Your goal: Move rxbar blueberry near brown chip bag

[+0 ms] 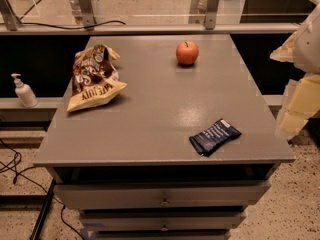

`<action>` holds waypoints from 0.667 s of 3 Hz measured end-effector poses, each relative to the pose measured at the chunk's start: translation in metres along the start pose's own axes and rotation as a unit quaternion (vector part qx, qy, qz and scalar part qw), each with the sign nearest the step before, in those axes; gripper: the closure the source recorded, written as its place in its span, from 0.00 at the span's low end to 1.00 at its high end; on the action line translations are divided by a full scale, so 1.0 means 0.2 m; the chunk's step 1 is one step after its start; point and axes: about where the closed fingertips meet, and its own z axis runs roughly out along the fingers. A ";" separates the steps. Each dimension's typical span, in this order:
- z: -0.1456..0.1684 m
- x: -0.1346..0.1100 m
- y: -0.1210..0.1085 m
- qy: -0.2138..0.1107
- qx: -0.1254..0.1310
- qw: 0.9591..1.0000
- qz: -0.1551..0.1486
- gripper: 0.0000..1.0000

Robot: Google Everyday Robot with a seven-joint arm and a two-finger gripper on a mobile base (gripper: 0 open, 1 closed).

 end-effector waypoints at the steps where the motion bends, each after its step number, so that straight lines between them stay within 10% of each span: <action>1: 0.00 0.00 0.00 0.000 0.001 1.000 -0.001 0.00; 2: 0.07 -0.09 -0.05 -0.018 -0.006 0.999 -0.042 0.00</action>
Offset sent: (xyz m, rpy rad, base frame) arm 0.0489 0.0413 -0.0288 0.0362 -0.0016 0.2632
